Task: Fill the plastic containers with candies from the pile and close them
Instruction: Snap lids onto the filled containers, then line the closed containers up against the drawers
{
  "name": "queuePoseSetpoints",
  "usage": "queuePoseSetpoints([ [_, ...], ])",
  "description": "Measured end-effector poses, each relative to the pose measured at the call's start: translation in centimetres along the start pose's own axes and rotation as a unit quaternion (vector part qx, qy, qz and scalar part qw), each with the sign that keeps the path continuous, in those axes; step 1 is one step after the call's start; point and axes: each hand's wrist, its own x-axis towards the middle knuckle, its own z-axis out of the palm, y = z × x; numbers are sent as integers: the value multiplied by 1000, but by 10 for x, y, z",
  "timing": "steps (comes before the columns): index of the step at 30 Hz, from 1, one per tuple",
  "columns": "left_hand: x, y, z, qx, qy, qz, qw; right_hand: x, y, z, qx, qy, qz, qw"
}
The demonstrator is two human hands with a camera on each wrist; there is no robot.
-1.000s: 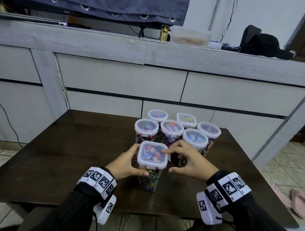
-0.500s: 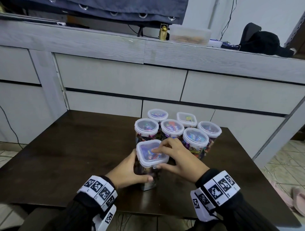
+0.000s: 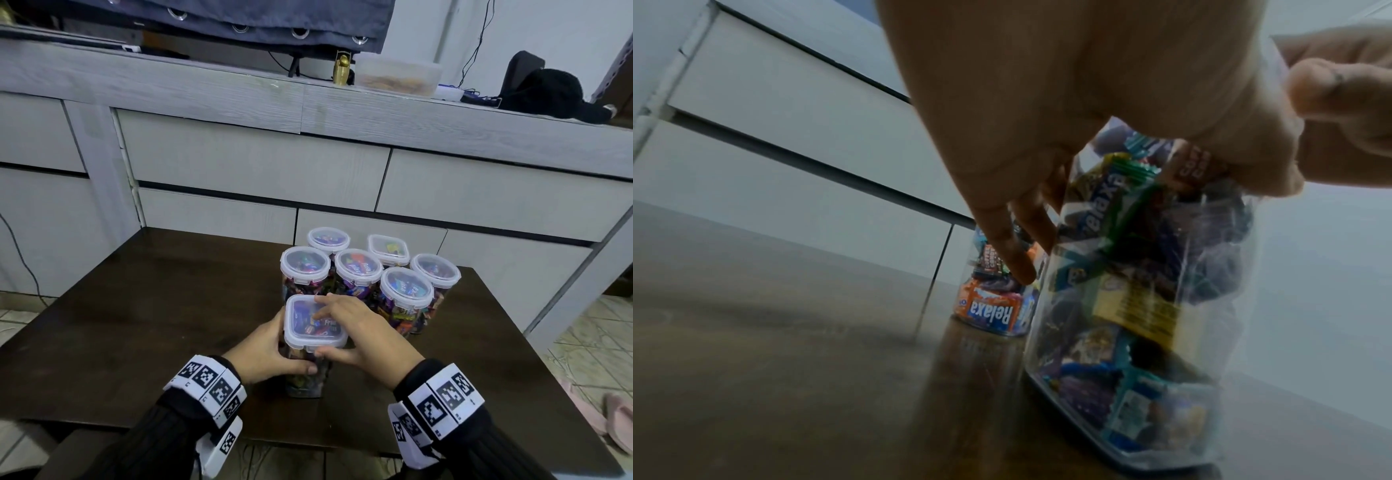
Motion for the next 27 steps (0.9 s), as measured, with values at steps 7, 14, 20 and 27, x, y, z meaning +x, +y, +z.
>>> queuePoseSetpoints([
  [7,-7,9,-7,70,29,29,997,-7,2,-7,76,8,13,997],
  [14,-10,48,-1,436,93,242,862,17,13,-30,45,140,99,984],
  [20,0,49,-2,551,-21,185,814,54,24,-37,-52,37,128,990],
  [27,-16,38,-47,563,-14,140,815,89,14,-14,-108,-54,131,984],
])
